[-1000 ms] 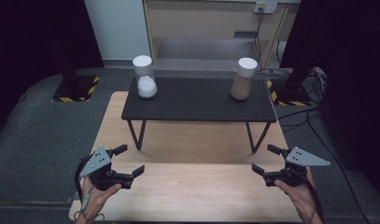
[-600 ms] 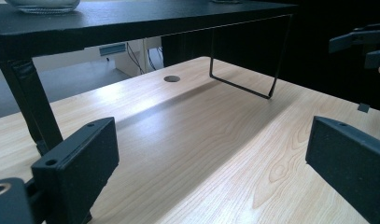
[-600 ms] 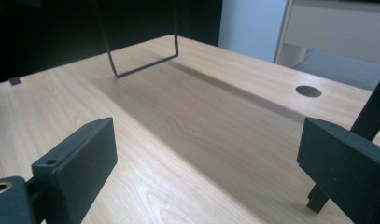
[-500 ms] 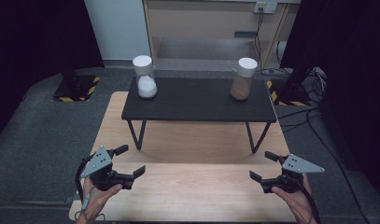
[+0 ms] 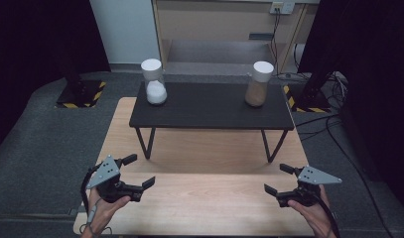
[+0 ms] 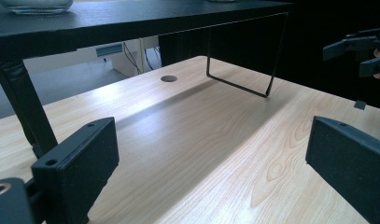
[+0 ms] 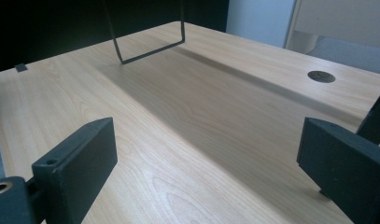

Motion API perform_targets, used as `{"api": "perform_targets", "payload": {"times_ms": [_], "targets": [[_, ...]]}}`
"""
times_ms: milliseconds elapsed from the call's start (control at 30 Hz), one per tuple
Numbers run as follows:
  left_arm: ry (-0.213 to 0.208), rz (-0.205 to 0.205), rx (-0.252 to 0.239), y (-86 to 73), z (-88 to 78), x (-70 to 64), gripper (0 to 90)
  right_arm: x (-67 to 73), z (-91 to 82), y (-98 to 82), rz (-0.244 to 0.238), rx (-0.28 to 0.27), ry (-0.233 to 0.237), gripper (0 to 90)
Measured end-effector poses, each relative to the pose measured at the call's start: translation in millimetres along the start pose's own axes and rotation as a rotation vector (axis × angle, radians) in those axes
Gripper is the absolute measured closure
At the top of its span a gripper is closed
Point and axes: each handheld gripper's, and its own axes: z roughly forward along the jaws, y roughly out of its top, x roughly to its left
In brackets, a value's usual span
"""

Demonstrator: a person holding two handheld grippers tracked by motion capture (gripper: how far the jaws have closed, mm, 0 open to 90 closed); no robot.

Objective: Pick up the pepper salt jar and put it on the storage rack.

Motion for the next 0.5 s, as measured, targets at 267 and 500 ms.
{"api": "perform_targets", "payload": {"times_ms": [267, 500], "targets": [[-0.006, 0.007, 0.004, 0.8, 1.3, 0.1, 1.3, 0.6, -0.1, 0.5, -0.002, 0.007, 0.000, 5.3], [0.014, 0.003, -0.010, -0.8, -1.7, -0.2, 1.3, 0.7, -8.1, -4.4, 0.036, -0.030, -0.040, 5.3]]}}
